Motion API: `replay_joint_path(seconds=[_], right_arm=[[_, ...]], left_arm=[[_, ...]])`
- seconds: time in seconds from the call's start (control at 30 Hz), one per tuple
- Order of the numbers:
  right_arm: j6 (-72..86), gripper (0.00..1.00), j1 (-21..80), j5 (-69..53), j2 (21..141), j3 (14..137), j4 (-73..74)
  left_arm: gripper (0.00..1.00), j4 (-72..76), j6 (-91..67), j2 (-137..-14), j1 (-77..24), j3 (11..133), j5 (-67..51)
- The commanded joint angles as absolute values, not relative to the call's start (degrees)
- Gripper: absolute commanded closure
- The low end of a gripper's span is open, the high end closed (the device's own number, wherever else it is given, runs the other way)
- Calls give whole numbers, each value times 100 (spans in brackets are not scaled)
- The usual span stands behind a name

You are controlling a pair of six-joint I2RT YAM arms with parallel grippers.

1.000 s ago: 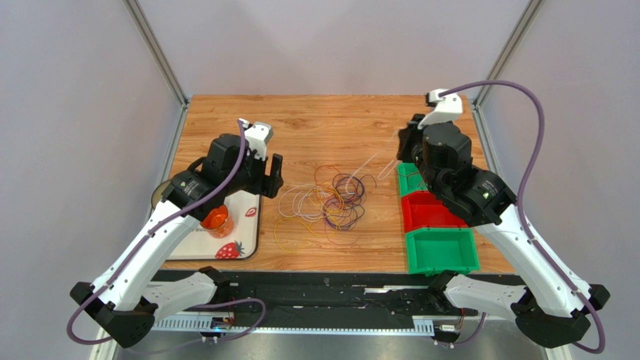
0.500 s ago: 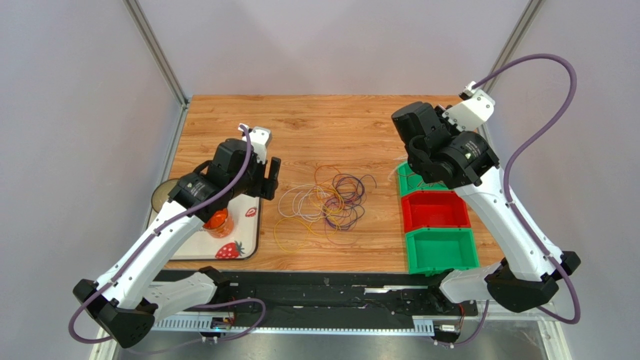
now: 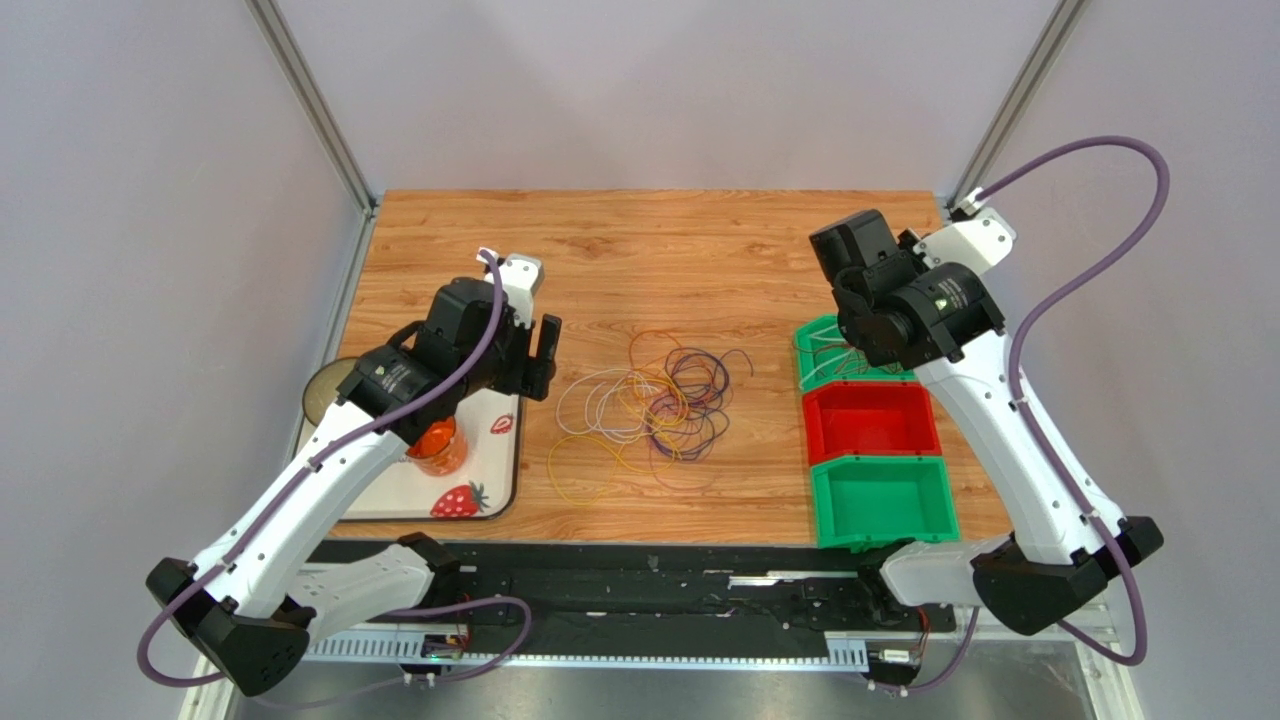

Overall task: Untangle the cables
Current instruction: Place the cable in the bin.

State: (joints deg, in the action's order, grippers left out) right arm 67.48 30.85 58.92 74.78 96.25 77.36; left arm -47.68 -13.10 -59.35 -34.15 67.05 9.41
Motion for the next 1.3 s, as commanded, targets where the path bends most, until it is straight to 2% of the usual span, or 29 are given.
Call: replay_joint_path(seconds=[0.0,0.53,0.97,1.27], right_arm=[[6908,100,3006,5854,7234,9352,9554],[6276,100,2804,5590,6487,9237,9554],[6416,100,2461,5476,6416,8289,9554],[5968,100,2294,5388,6153,8938,9554]], left_arm=[[20,-4623,-1257,-5871,-3437,6671,1020],[21,-4632,-1239,-5968,-3437,6662,1090],[21,-4641,-1239,-5994,-3437,6662,1125],[21,-4649,-1230,-6020,-3436,6662,1160]])
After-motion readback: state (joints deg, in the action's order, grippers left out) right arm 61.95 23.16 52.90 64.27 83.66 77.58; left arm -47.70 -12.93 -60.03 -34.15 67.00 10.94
